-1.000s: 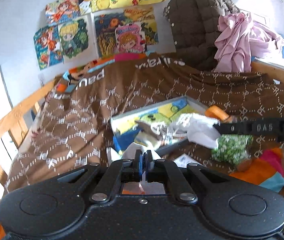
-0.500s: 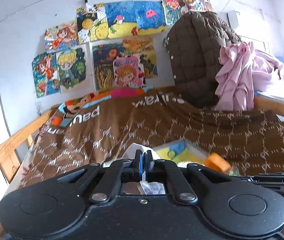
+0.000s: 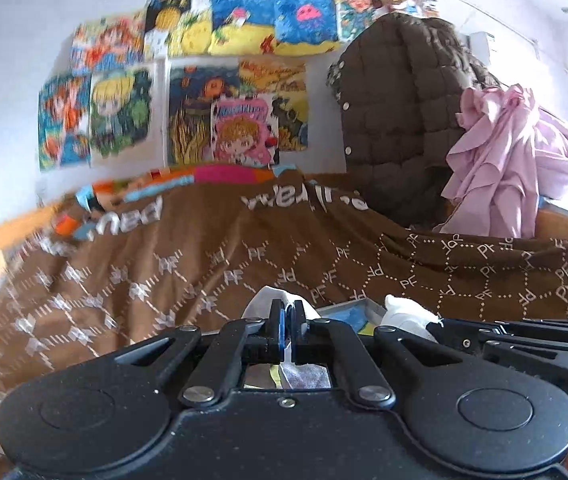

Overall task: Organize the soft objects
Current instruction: 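Carry the white tissue with the left tool to the tray while the right tool carries the white cloth, then open both tools to drop the white tissue and cloth into the tray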

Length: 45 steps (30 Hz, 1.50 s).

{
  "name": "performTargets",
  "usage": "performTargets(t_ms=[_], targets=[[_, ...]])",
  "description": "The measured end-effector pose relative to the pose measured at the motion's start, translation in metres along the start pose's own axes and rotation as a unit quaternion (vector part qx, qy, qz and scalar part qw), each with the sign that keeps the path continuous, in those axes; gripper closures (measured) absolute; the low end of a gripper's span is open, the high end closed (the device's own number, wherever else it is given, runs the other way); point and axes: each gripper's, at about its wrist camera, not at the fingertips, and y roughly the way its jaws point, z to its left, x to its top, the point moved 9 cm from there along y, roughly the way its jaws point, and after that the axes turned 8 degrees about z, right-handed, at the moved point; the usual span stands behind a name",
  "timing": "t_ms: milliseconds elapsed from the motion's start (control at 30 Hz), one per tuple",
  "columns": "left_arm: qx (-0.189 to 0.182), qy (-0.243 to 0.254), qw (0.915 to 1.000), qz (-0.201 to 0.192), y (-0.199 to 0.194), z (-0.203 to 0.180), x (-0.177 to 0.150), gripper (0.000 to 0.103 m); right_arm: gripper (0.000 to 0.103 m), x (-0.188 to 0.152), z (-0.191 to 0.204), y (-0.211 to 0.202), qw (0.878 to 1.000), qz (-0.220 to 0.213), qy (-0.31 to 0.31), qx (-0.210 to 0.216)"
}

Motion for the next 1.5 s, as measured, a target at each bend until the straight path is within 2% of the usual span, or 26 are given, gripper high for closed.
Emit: performTargets(t_ms=[167, 300, 567, 667, 800, 900, 1067, 1167, 1300, 1367, 1433, 1500], targets=[[-0.007, -0.032, 0.9991, 0.026, 0.038, 0.0, -0.021, 0.101, 0.099, -0.011, -0.015, 0.017, 0.999, 0.03, 0.028, 0.004], [-0.002, -0.043, 0.9978, 0.05, 0.052, 0.001, -0.039, 0.101, 0.099, -0.017, -0.021, 0.025, 0.998, 0.041, 0.048, 0.018], [-0.001, -0.059, 0.9937, 0.095, 0.06, 0.005, -0.063, 0.097, 0.097, -0.026, -0.028, 0.035, 0.994, 0.071, 0.075, 0.029], [0.001, -0.06, 0.9927, 0.105, 0.061, 0.006, -0.068, 0.096, 0.095, -0.029, -0.03, 0.038, 0.992, 0.078, 0.088, 0.037], [-0.001, -0.07, 0.9907, 0.117, 0.062, 0.006, -0.074, 0.087, 0.091, -0.031, -0.03, 0.04, 0.992, 0.083, 0.087, 0.034], [0.0, -0.076, 0.9896, 0.122, 0.062, 0.007, -0.075, 0.086, 0.089, -0.032, -0.03, 0.039, 0.992, 0.085, 0.086, 0.034], [0.001, -0.081, 0.9892, 0.122, 0.058, 0.009, -0.075, 0.07, 0.083, -0.032, -0.033, 0.038, 0.992, 0.088, 0.089, 0.032], [0.006, -0.082, 0.989, 0.123, 0.054, 0.01, -0.074, 0.057, 0.073, -0.031, -0.034, 0.037, 0.991, 0.091, 0.091, 0.031], [0.014, -0.096, 0.9882, 0.118, 0.044, 0.014, -0.072, 0.035, 0.056, -0.028, -0.035, 0.032, 0.992, 0.09, 0.087, 0.031], [0.009, -0.111, 0.9872, 0.115, 0.038, 0.016, -0.07, 0.03, 0.05, -0.026, -0.034, 0.028, 0.992, 0.088, 0.08, 0.027], [0.009, -0.123, 0.9865, 0.107, 0.031, 0.018, -0.066, 0.02, 0.043, -0.024, -0.033, 0.022, 0.993, 0.085, 0.073, 0.024], [0.013, -0.131, 0.986, 0.102, 0.023, 0.019, -0.064, 0.018, 0.037, -0.02, -0.031, 0.014, 0.994, 0.08, 0.067, 0.021]])
